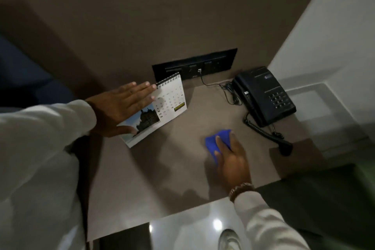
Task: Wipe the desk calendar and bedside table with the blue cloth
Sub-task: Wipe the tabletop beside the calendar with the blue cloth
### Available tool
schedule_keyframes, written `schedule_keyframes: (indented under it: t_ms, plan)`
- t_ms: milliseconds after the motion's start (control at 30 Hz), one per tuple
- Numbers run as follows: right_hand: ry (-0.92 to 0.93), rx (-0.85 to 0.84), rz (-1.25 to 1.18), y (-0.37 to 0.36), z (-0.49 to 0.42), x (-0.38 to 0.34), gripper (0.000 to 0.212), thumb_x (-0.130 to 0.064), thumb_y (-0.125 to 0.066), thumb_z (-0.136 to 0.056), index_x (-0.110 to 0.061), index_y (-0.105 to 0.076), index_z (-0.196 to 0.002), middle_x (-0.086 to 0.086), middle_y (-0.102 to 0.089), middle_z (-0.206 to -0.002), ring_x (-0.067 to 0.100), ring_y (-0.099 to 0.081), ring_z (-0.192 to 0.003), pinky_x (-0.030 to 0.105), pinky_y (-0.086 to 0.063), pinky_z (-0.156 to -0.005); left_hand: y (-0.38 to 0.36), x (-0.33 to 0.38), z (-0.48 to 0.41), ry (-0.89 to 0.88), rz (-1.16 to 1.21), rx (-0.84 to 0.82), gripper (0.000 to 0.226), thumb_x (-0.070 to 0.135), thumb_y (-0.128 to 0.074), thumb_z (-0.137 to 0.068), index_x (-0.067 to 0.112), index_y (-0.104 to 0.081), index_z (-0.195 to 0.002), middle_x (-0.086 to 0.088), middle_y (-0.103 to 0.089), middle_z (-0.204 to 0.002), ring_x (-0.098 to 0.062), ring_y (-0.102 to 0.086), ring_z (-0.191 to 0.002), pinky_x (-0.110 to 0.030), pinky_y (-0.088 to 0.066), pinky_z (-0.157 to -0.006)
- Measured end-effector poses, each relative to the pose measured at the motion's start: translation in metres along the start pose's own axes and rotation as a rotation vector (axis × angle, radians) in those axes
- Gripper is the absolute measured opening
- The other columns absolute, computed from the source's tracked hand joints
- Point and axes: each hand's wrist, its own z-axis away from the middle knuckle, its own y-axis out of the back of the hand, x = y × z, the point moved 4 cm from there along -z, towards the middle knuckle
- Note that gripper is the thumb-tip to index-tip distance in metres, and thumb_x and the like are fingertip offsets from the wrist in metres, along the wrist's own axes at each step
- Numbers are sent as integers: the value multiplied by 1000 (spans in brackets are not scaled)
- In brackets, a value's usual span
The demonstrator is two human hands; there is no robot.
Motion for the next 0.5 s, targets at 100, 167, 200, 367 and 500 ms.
schedule_keyframes:
  t_ms: [100, 167, 200, 367, 500]
  plan:
    - [44, -104, 270, 2, 3, 15, 113, -67, 37, -66, -26, -24, -151, 16, -4, -164, 35, -13, -150, 43, -15, -122, 13, 5, 7, 101, 41, -14, 93, 65, -34, -90, 2, -18, -155, -20, -15, -165, -36, -15, -153, -54, -20, -121]
    - [29, -6, 164, 12, 3, 6, 103, -77, 18, -73, -25, -28, -150, 17, -15, -163, 38, -14, -150, 51, -18, -121, 27, 13, 16, 292, 180, 95, 89, 63, -33, -91, 1, -20, -155, -19, -17, -165, -35, -16, -153, -56, -21, -120]
    - [31, 53, 59, 19, -1, -4, 91, -76, -3, -82, -21, -30, -150, 18, -23, -161, 37, -20, -148, 52, -23, -120, 33, 18, 24, 442, 311, 194, 87, 60, -35, -92, 2, -20, -155, -18, -17, -165, -34, -15, -154, -55, -20, -121]
    - [100, 75, -591, 57, -78, -83, 61, -40, -54, -95, -13, -33, -146, 10, -44, -151, 20, -43, -136, 23, -31, -104, 20, 60, 68, 1450, 946, 599, 71, 45, -44, -96, 6, -27, -153, -18, -34, -159, -33, -32, -148, -41, -24, -121]
    - [60, 57, -909, 55, -122, -128, 58, -35, -47, -99, -13, -28, -149, -4, -48, -132, 13, -47, -128, 9, -39, -92, -7, 79, 66, 1887, 1294, 455, 74, 68, -23, -95, 17, -60, -131, -20, -59, -139, -40, -53, -128, -42, -35, -110]
